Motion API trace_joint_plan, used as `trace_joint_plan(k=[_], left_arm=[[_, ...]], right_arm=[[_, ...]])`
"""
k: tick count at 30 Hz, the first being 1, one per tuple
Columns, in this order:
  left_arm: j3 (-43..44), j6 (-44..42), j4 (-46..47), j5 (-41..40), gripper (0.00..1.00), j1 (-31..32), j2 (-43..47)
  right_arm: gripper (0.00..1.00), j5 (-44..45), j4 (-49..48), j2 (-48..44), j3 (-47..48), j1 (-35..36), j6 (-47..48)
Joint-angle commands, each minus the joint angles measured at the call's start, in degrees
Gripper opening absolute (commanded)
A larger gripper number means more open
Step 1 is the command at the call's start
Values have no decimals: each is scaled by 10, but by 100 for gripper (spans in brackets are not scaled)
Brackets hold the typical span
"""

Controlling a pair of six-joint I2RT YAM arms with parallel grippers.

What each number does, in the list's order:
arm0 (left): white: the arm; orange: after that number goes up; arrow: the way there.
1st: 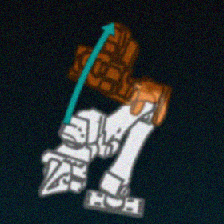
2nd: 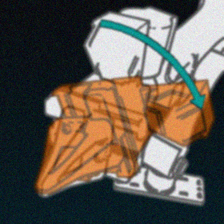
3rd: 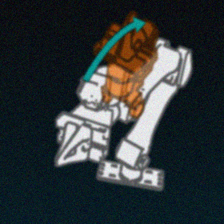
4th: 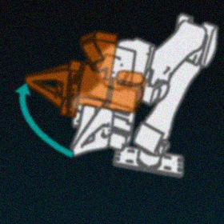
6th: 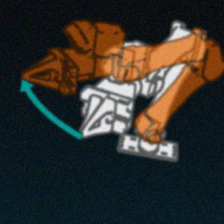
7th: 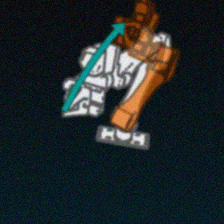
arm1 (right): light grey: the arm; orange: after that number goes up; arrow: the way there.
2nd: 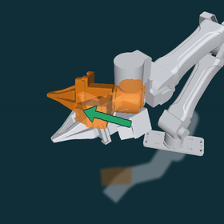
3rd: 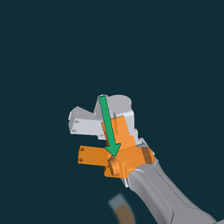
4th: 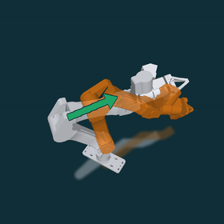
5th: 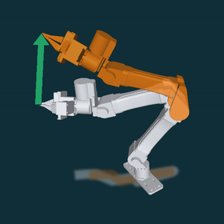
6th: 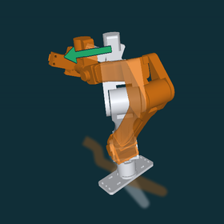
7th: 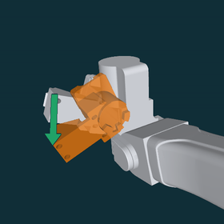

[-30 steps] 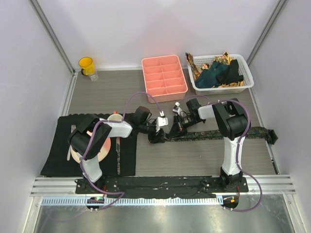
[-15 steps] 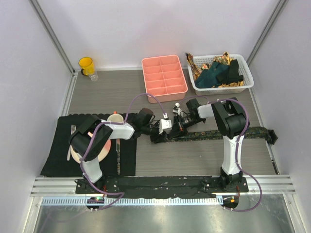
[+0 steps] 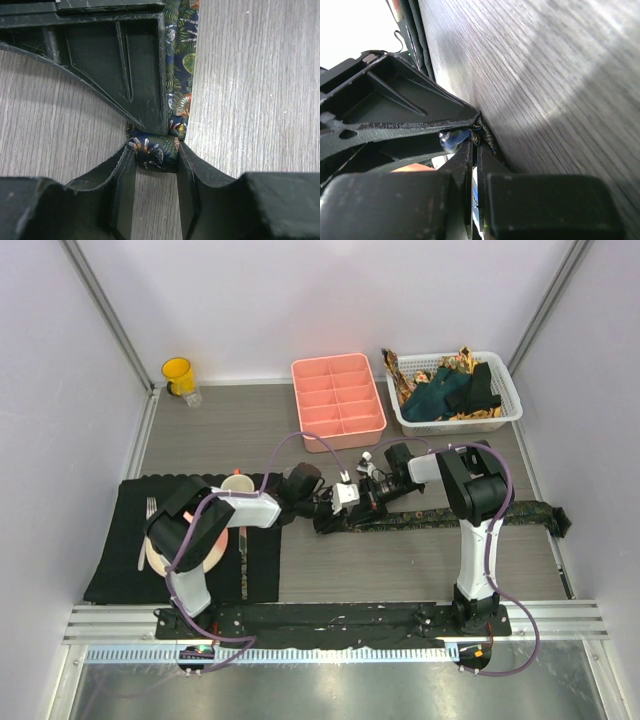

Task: Roll the ties
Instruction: Roll the tie at the center of the board.

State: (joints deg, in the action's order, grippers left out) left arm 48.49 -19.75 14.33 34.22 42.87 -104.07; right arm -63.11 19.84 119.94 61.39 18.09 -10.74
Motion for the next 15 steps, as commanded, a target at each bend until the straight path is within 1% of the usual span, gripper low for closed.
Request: trace_joint_plan(k=[1,3,4,6,7,9,10,11,15], left_arm=[[21,-28,-111,-86,22,34,-17],[37,-31,-157,-102,18,36,-18],[42,-33,-168,-110,18,35,-19],[53,-36,-192,-130,15,35,-21],[56,-39,-200,-136,15,36,-23],[64,-45,-217,-149,13,36,-27],[65,-49,-221,-149,13,35,-27],[69,-50,-226,-149,13,37,-27],[86,-51,-246,-154,11,40,-37]], right_arm=[[6,103,-45,-17,0,9,14],[10,106,-45,-25,3,9,7],[15,107,-41,-31,4,9,7],[20,109,-24,-45,8,8,9],[24,110,-16,-51,9,7,12],[31,110,5,-66,12,4,13],[32,109,11,-73,11,1,13],[36,110,24,-79,13,0,15],[37,99,57,-102,18,-17,20]])
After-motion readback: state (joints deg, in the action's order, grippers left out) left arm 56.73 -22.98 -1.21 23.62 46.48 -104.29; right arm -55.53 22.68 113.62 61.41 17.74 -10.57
